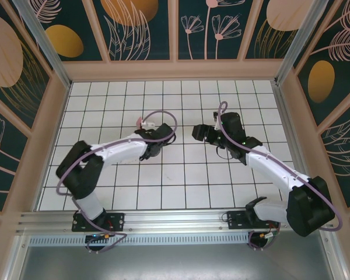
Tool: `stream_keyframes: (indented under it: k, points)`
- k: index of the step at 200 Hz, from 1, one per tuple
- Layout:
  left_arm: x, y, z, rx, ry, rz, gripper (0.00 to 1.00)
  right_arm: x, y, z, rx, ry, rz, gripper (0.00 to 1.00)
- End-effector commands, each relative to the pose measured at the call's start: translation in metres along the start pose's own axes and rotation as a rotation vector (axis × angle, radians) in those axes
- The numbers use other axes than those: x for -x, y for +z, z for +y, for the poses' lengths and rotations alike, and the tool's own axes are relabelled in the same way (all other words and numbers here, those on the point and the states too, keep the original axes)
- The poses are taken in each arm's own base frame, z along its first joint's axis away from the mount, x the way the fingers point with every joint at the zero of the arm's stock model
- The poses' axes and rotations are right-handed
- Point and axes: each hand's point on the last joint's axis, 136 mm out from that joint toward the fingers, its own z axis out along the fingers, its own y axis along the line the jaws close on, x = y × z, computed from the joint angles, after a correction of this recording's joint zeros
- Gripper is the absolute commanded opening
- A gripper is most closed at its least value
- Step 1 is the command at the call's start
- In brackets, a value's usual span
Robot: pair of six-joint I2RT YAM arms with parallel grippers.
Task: Fold a paper plane with a square sheet of paper (pick it up from the middle)
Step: Turn over the paper at the center of the table.
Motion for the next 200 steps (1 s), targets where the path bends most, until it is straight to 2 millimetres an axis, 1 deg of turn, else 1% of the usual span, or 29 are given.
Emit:
stream_keyframes:
  k: [1, 21, 31, 42, 62, 75, 86, 92, 94, 98, 120, 125, 130, 133, 138, 151, 168, 176, 182, 187, 196, 200]
  points:
    - [-0.008, 0.001, 0.002, 0.092, 0.075, 0.022, 0.13, -0.001, -0.007, -0.013, -0.047, 0.016, -0.009, 0.83]
    - [-0.017, 0.01, -0.03, -0.003, 0.084, 0.056, 0.18, -0.001, -0.009, -0.02, -0.064, 0.033, -0.018, 0.83]
    - [-0.021, 0.012, -0.042, -0.048, 0.075, 0.073, 0.21, -0.002, -0.009, -0.024, -0.071, 0.046, -0.019, 0.83]
    - [-0.021, 0.011, -0.053, -0.108, 0.056, 0.081, 0.25, -0.002, -0.01, -0.027, -0.077, 0.055, -0.021, 0.83]
    - [-0.013, -0.003, -0.068, -0.235, 0.009, 0.062, 0.34, -0.002, -0.008, -0.03, -0.084, 0.061, -0.016, 0.83]
    - [-0.005, -0.016, -0.072, -0.309, -0.017, 0.039, 0.43, -0.001, -0.007, -0.03, -0.083, 0.058, -0.013, 0.83]
    - [0.003, -0.027, -0.073, -0.366, -0.045, 0.013, 0.52, 0.001, -0.004, -0.028, -0.078, 0.051, -0.008, 0.83]
    - [0.003, -0.028, -0.074, -0.391, -0.054, 0.01, 0.57, 0.002, -0.002, -0.026, -0.072, 0.05, -0.003, 0.83]
    - [0.009, -0.035, -0.072, -0.411, -0.069, -0.006, 0.59, 0.002, -0.002, -0.025, -0.071, 0.05, -0.002, 0.83]
    - [0.013, -0.039, -0.072, -0.441, -0.086, -0.013, 0.61, 0.002, 0.0, -0.024, -0.066, 0.049, 0.001, 0.83]
    - [0.027, -0.05, -0.063, -0.569, -0.172, -0.028, 0.69, 0.003, 0.011, -0.01, -0.058, 0.016, 0.019, 0.82]
    - [0.031, -0.052, -0.059, -0.593, -0.195, -0.031, 0.7, 0.003, 0.014, -0.005, -0.056, 0.004, 0.021, 0.81]
    - [0.039, -0.056, -0.055, -0.619, -0.224, -0.045, 0.72, 0.003, 0.018, 0.002, -0.051, -0.011, 0.026, 0.8]
    - [0.035, -0.053, -0.051, -0.622, -0.232, -0.04, 0.74, 0.003, 0.021, 0.005, -0.051, -0.018, 0.031, 0.8]
    - [0.039, -0.056, -0.046, -0.642, -0.254, -0.05, 0.76, 0.005, 0.025, 0.009, -0.055, -0.023, 0.031, 0.79]
    - [0.048, -0.057, -0.027, -0.667, -0.326, -0.076, 0.82, -0.005, 0.04, 0.034, -0.034, -0.065, 0.071, 0.75]
    - [0.051, -0.056, -0.005, -0.669, -0.392, -0.095, 0.88, -0.02, 0.066, 0.062, -0.016, -0.103, 0.126, 0.67]
    - [0.05, -0.054, 0.007, -0.657, -0.419, -0.105, 0.91, -0.028, 0.079, 0.073, -0.017, -0.113, 0.149, 0.62]
    - [0.048, -0.051, 0.015, -0.648, -0.441, -0.112, 0.93, -0.035, 0.089, 0.078, -0.028, -0.116, 0.169, 0.6]
    - [0.044, -0.048, 0.022, -0.637, -0.458, -0.111, 0.94, -0.04, 0.097, 0.085, -0.029, -0.124, 0.181, 0.58]
    - [0.04, -0.043, 0.034, -0.621, -0.497, -0.114, 0.96, -0.049, 0.111, 0.093, -0.035, -0.138, 0.205, 0.53]
    - [0.037, -0.04, 0.039, -0.613, -0.515, -0.111, 0.97, -0.054, 0.117, 0.094, -0.046, -0.14, 0.218, 0.52]
